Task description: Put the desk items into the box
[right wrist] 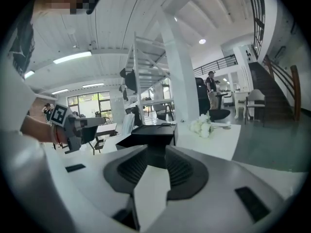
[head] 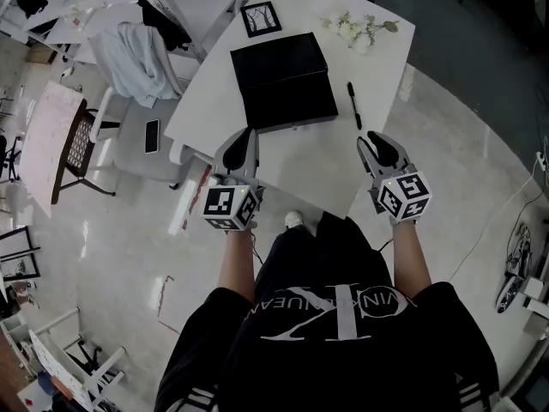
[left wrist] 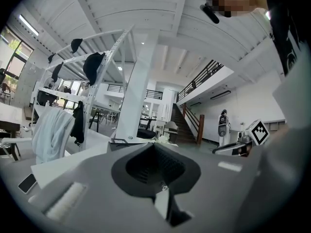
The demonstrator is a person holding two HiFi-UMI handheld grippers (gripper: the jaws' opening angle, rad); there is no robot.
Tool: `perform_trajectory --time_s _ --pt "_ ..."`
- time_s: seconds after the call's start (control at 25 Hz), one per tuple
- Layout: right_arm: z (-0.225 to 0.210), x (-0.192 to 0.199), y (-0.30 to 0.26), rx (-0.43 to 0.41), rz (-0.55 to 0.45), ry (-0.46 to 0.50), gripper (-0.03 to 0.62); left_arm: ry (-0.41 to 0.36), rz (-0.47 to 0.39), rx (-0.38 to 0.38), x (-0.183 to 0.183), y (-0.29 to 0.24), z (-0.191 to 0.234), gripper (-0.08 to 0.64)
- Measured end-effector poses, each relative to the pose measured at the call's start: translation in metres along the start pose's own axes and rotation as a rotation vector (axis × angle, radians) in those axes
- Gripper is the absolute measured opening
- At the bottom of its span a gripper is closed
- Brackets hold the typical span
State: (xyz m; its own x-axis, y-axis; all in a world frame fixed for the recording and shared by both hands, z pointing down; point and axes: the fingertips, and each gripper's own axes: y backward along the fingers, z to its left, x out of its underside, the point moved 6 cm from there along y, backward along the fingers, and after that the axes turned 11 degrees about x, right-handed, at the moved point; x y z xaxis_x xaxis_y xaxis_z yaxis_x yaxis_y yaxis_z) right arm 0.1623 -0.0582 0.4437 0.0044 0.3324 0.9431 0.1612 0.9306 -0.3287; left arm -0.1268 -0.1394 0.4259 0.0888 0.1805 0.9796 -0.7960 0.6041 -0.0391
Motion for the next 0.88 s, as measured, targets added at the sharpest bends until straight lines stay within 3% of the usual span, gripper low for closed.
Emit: perform_trajectory --time_s 0.24,0.6,0.88 --pt "-0.026 0.004 -0.026 0.047 0.047 -0.005 0.078 -0.003 0.015 -0.004 0.003 -0.022 0.005 0.011" --pt "-0.053 0.010 -0.085 0.020 0.185 0.037 0.078 -0.011 0.021 -0.110 -0.005 -0.041 0.021 0.011" --pt "-0.067 0.028 -0.114 0.033 0.307 0.035 0.078 -0.003 0.046 -0.149 0.000 -0.053 0.025 0.011"
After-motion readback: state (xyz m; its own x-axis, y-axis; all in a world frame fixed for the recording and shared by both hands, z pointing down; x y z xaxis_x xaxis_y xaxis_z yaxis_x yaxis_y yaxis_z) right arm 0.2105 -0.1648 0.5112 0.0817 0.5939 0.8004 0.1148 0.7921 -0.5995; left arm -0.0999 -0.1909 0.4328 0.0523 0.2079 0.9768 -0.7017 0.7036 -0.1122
